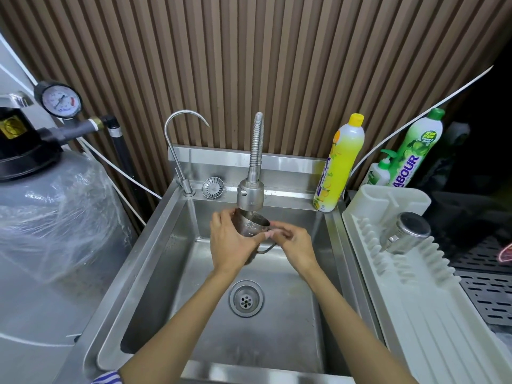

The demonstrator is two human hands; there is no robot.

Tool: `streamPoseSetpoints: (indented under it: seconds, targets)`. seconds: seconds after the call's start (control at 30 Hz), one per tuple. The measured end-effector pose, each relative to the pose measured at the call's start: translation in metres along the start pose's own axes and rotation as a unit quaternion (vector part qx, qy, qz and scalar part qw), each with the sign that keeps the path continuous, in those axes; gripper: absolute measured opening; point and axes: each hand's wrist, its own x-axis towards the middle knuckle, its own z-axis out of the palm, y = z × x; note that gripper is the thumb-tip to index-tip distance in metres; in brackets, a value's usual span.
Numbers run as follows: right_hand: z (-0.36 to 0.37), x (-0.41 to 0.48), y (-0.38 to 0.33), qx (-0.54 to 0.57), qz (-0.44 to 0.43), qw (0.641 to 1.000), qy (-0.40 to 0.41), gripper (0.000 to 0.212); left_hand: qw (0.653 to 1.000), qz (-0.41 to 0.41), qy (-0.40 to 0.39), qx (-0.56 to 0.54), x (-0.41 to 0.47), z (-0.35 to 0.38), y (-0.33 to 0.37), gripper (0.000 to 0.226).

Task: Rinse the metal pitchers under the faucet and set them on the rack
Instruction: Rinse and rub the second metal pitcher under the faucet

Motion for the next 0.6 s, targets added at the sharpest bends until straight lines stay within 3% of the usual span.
streamPoseSetpoints:
  seconds: [0.17,0.3,0.4,0.47,0.6]
  targets:
    - [-0.010,0.004,-0.013,-0.115,-0.014,0.993,0.010,0.017,0.991,-0.113,-0.049,-0.060,-0.005,0.003,-0.001,0.074]
    - [-0.023,0.012,-0.028,-0.228,-0.039,0.973,0.005,0.016,0.960,-0.200,-0.112,-0.159,-0.008,0.009,0.003,0.053]
    - [-0.029,0.014,-0.040,-0.269,-0.072,0.960,0.006,0.014,0.912,-0.252,-0.177,-0.270,-0.005,0.010,0.008,0.074]
    - [-0.029,0.012,-0.045,-0.288,-0.098,0.952,0.000,0.016,0.891,-0.259,-0.184,-0.324,0.000,0.012,0.009,0.073]
    - [-0.024,0.007,-0.045,-0.297,-0.132,0.946,-0.018,0.029,0.898,-0.241,-0.133,-0.343,0.007,0.016,0.006,0.072]
